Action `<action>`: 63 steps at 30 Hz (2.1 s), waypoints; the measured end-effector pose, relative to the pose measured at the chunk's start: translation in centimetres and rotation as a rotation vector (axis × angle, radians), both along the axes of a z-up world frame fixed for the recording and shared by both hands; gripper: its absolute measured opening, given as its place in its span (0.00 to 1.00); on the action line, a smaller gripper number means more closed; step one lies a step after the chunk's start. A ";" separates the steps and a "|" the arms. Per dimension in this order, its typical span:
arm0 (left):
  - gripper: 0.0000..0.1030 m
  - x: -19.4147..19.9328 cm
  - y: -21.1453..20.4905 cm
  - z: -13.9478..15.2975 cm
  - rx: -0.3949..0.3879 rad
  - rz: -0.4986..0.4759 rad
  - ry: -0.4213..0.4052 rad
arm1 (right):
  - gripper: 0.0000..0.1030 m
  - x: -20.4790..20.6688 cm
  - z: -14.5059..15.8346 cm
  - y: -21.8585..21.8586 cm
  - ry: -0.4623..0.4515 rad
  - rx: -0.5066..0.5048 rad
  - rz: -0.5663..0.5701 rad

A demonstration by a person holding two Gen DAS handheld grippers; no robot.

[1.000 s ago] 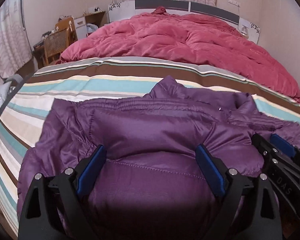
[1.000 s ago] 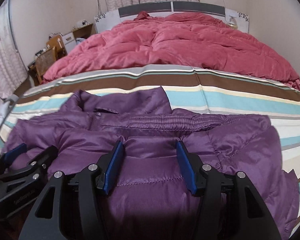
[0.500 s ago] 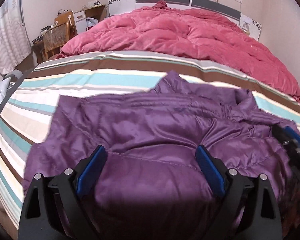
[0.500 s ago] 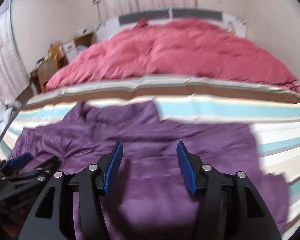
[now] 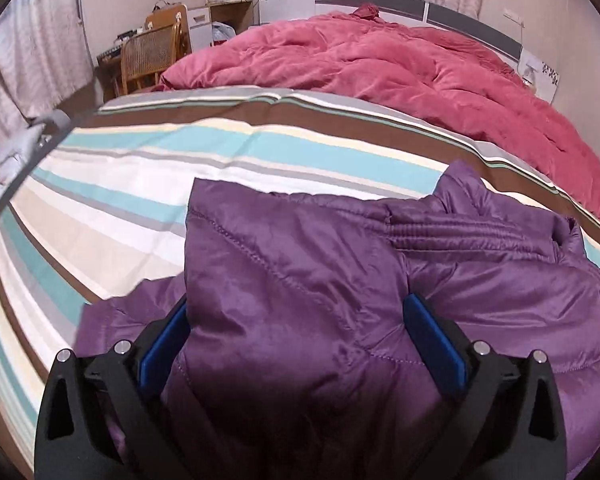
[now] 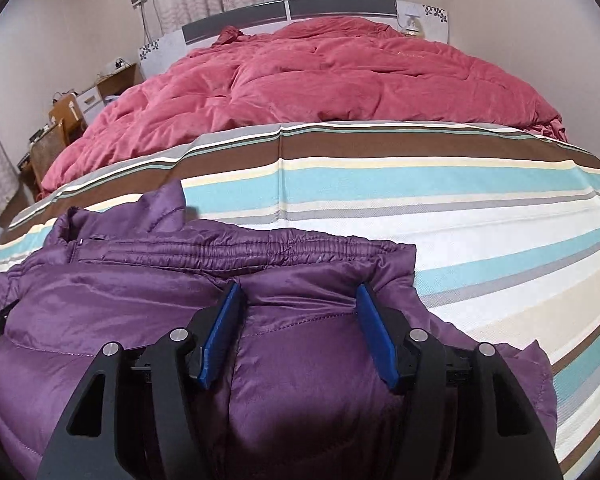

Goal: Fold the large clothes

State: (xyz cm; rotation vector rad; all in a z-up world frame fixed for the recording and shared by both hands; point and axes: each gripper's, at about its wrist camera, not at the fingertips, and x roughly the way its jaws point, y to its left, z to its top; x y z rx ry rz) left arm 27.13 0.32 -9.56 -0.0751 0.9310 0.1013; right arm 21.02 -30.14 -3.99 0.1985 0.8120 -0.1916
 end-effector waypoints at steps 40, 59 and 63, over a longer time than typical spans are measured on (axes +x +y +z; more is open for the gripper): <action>0.97 -15.7 8.1 -1.2 -0.410 0.039 -0.015 | 0.30 -7.9 0.8 12.1 -0.062 -0.019 0.298; 0.85 -17.2 6.8 -1.9 -0.430 0.062 -0.081 | 0.14 -12.3 -0.2 15.2 -0.024 -0.001 0.371; 0.85 -16.9 6.4 -1.9 -0.425 0.076 -0.087 | 0.14 -12.2 -0.2 15.1 -0.016 0.006 0.369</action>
